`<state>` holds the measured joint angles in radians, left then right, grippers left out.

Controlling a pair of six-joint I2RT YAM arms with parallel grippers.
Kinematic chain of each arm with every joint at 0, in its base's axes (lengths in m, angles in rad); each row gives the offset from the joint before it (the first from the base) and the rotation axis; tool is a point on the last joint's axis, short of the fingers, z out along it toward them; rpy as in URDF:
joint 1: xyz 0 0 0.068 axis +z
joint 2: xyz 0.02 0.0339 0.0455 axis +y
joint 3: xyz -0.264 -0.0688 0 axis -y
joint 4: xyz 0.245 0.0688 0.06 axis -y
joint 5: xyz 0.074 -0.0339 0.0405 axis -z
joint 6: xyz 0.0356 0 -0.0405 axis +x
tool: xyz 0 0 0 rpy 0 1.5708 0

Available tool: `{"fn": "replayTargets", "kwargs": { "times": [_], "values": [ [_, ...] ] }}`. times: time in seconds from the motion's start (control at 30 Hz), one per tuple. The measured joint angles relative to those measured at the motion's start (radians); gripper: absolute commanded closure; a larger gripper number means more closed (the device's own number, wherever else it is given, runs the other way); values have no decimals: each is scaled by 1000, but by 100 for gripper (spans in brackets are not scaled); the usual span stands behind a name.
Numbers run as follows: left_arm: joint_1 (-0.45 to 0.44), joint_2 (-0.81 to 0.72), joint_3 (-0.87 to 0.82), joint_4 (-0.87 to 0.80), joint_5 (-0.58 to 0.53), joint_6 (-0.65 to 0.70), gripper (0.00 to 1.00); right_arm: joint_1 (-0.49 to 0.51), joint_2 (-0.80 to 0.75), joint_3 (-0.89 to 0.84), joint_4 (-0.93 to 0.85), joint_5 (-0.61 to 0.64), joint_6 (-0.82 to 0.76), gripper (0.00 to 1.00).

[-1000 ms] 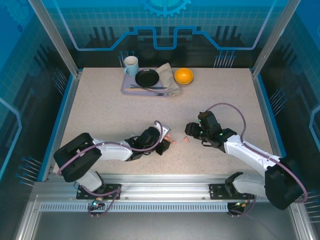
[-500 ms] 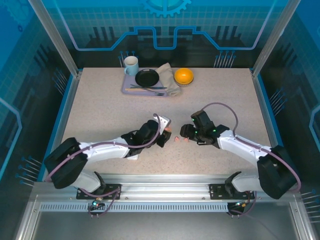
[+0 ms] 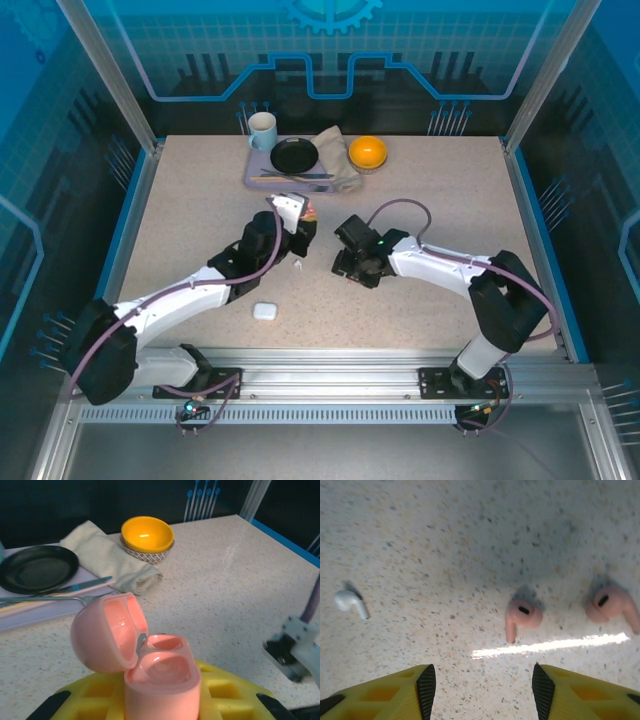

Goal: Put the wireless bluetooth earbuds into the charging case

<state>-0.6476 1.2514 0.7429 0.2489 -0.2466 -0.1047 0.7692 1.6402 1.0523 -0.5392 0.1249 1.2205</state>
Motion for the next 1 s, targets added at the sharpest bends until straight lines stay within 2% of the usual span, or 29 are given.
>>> {"fn": "replayTargets", "kwargs": {
  "times": [0.13, 0.3, 1.0],
  "values": [
    [45, -60, -43, 27, 0, 0, 100, 27, 53, 45, -73, 30, 119, 44],
    [79, -98, -79, 51, 5, -6, 100, 27, 86, 66, -128, 64, 196, 45],
    [101, -132, -124, 124, 61, -29, 100, -5, 185, 125, -129, 84, 231, 49]
  ]
}}
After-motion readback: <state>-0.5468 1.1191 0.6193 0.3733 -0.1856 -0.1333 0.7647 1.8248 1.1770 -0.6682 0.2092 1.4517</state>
